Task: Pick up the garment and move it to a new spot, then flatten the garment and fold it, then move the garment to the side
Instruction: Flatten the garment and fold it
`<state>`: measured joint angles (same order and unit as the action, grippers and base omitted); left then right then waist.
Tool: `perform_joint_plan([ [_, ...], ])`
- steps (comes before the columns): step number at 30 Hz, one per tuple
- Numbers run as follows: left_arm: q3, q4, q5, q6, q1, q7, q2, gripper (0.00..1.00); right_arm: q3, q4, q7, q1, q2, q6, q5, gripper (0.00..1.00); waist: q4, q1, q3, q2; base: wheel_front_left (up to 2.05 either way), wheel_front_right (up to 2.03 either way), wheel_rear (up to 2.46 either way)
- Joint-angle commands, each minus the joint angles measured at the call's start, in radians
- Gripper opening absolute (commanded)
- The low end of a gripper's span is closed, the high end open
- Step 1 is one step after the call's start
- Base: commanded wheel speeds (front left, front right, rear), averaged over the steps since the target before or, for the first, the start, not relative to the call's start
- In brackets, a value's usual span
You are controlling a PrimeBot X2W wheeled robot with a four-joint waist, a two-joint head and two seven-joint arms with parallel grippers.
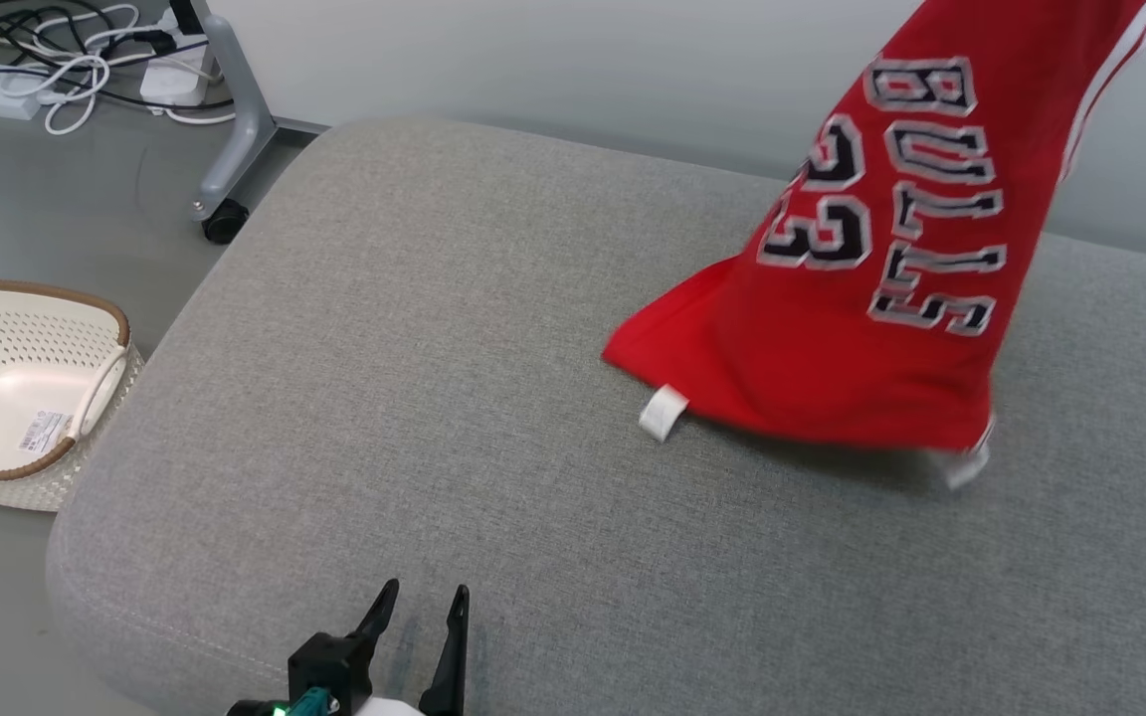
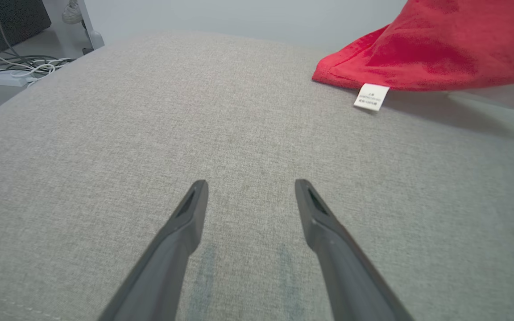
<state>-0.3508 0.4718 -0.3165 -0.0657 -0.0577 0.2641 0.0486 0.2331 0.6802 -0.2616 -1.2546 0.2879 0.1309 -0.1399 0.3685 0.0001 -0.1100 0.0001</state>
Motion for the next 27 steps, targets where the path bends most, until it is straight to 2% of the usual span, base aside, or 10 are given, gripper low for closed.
perform_joint_plan([
  [1,0.004,0.002,0.004,-0.004,0.009,0.0,0.004,1.0,-0.009,-0.013,-0.005,-0.017,0.001,0.0,0.003,0.0,-0.001,-0.0001,0.01,-0.0001,0.0,0.0,0.0],
  [4,0.009,-0.004,-0.007,-0.006,0.014,0.0,0.004,1.0,-0.016,-0.046,-0.005,-0.006,-0.014,0.0,-0.021,0.0,-0.022,-0.0001,0.015,-0.0001,0.0,0.0,0.0],
  [11,0.016,-0.004,-0.007,-0.009,0.013,0.0,0.004,1.0,0.004,-0.106,-0.005,0.158,-0.01,0.0,-0.111,0.0,-0.086,-0.0001,0.018,-0.0001,0.0,0.0,0.0],
  [15,0.028,0.0,0.0,-0.007,0.014,0.0,0.005,1.0,-0.005,-0.084,-0.005,0.32,0.018,0.0,-0.14,0.0,-0.126,-0.0001,0.023,-0.0001,0.0,0.0,0.0],
  [17,0.034,0.002,0.009,-0.001,0.015,0.0,0.004,1.0,-0.01,-0.023,-0.004,0.396,0.025,0.0,-0.151,0.0,-0.145,-0.0001,0.023,-0.0001,0.0,0.0,0.0],
  [18,0.036,0.005,0.013,0.002,0.015,0.0,0.004,1.0,-0.008,0.029,0.008,0.427,0.028,0.0,-0.159,0.17,-0.152,-0.0001,0.024,-0.0001,0.0,0.0,0.0],
  [19,0.038,0.007,0.017,0.003,0.015,0.0,0.004,1.0,-0.009,0.074,0.021,0.446,0.025,0.0,-0.177,0.5,-0.158,-0.0001,0.023,-0.0001,0.0,0.0,0.0],
  [20,0.04,0.008,0.021,0.004,0.014,0.0,0.004,1.0,-0.012,0.108,0.02,0.454,0.026,0.0,-0.188,1.0,-0.164,-0.0001,0.023,-0.0001,0.0,0.0,0.0],
  [24,0.043,0.011,0.033,0.011,0.008,0.0,0.005,1.0,-0.027,0.197,0.003,0.515,0.031,0.0,-0.211,1.0,-0.179,-0.0001,0.024,-0.0001,0.0,0.0,0.0],
  [27,0.054,0.009,0.045,0.013,0.017,0.0,0.004,1.0,-0.065,0.165,-0.005,0.579,0.017,0.0,-0.23,1.0,-0.198,-0.0001,0.034,-0.0001,0.0,0.0,0.0],
])
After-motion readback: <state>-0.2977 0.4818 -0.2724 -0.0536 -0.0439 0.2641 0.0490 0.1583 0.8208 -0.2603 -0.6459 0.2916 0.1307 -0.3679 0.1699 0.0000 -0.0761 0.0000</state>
